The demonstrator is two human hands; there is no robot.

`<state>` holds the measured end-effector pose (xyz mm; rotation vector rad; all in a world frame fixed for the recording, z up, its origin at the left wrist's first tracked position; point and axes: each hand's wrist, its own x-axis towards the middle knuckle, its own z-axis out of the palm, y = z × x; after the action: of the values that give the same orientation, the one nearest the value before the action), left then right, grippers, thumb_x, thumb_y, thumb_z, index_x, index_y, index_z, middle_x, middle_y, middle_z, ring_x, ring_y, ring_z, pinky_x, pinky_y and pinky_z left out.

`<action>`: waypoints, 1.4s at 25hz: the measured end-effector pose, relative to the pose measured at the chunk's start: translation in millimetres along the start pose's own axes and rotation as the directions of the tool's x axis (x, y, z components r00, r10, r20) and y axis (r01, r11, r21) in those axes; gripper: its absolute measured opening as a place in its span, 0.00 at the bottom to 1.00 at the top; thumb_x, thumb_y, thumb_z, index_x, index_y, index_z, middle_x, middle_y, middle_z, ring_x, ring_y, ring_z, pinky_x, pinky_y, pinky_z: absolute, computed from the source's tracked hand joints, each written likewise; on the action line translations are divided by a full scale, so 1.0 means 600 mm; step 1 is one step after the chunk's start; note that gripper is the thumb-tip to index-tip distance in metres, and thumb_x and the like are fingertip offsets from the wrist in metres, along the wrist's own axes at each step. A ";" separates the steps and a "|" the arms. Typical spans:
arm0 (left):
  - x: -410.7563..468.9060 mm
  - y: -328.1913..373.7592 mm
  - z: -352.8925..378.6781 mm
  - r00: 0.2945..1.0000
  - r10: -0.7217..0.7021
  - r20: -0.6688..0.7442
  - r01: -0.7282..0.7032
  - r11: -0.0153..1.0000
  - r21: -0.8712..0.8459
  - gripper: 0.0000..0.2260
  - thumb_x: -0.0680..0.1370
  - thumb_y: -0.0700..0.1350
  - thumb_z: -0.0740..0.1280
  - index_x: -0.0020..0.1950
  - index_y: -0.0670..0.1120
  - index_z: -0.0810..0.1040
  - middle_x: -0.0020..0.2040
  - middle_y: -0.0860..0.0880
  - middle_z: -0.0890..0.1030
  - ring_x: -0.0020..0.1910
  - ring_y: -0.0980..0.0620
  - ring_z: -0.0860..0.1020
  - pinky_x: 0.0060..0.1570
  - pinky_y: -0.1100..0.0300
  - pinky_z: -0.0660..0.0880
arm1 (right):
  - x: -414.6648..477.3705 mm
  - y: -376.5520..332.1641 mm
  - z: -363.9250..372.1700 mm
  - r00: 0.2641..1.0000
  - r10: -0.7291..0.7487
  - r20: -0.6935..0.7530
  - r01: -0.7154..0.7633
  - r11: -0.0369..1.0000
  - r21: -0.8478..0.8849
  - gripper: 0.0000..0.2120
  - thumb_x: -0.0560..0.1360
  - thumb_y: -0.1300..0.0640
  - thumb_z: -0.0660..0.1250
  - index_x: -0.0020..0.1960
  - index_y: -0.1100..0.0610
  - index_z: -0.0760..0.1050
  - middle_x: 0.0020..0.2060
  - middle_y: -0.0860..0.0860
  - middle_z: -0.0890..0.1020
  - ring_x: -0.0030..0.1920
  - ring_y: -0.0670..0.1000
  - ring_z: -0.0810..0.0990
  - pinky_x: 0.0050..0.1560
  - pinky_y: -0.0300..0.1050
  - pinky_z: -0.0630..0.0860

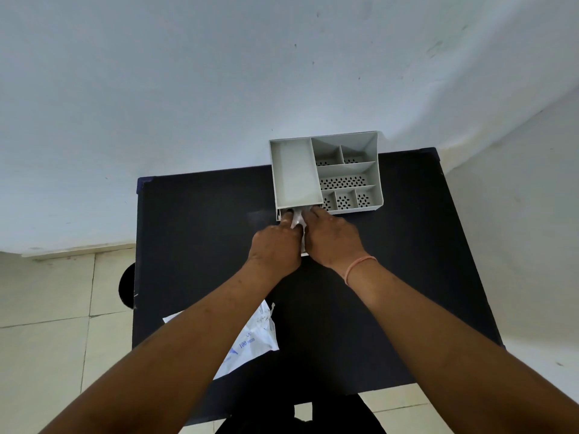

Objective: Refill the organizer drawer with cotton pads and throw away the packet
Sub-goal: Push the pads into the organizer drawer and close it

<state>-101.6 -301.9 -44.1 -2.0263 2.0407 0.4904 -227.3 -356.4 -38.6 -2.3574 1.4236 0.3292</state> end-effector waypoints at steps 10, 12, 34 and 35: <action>-0.007 -0.006 -0.001 0.996 0.041 0.083 -0.036 0.997 -0.063 0.27 0.83 0.60 0.59 0.81 0.54 0.68 0.89 0.46 0.54 0.67 0.36 0.81 0.57 0.44 0.80 | -0.040 -0.032 -0.039 0.988 -0.093 -0.122 0.072 0.984 -0.162 0.14 0.79 0.54 0.60 0.61 0.56 0.79 0.57 0.55 0.84 0.53 0.58 0.85 0.51 0.54 0.79; -0.009 -0.007 0.004 0.992 0.042 0.118 -0.033 0.997 -0.074 0.34 0.82 0.62 0.60 0.86 0.53 0.59 0.89 0.46 0.50 0.68 0.37 0.81 0.58 0.45 0.80 | -0.045 -0.033 -0.026 0.990 -0.125 -0.068 0.116 0.986 -0.120 0.22 0.80 0.53 0.62 0.73 0.55 0.71 0.73 0.54 0.76 0.60 0.59 0.84 0.53 0.55 0.80; -0.003 0.012 0.035 0.987 0.038 0.158 -0.046 0.998 0.048 0.36 0.83 0.48 0.64 0.88 0.52 0.50 0.88 0.41 0.41 0.58 0.41 0.84 0.45 0.52 0.78 | 0.004 0.003 -0.019 0.986 -0.017 0.168 0.036 0.994 -0.107 0.29 0.77 0.54 0.68 0.77 0.58 0.65 0.75 0.55 0.68 0.63 0.63 0.81 0.55 0.59 0.79; -0.003 0.009 0.037 0.990 0.036 0.135 -0.043 0.998 0.047 0.36 0.83 0.48 0.65 0.88 0.52 0.50 0.89 0.42 0.42 0.56 0.42 0.85 0.44 0.52 0.79 | -0.001 0.000 -0.021 0.992 -0.033 0.122 0.047 0.992 -0.118 0.26 0.77 0.54 0.68 0.74 0.58 0.68 0.73 0.55 0.70 0.61 0.63 0.82 0.52 0.57 0.79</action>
<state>-108.5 -291.8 -63.6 -1.8743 1.9968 0.5618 -227.2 -361.1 -26.9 -2.4128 1.3332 0.5507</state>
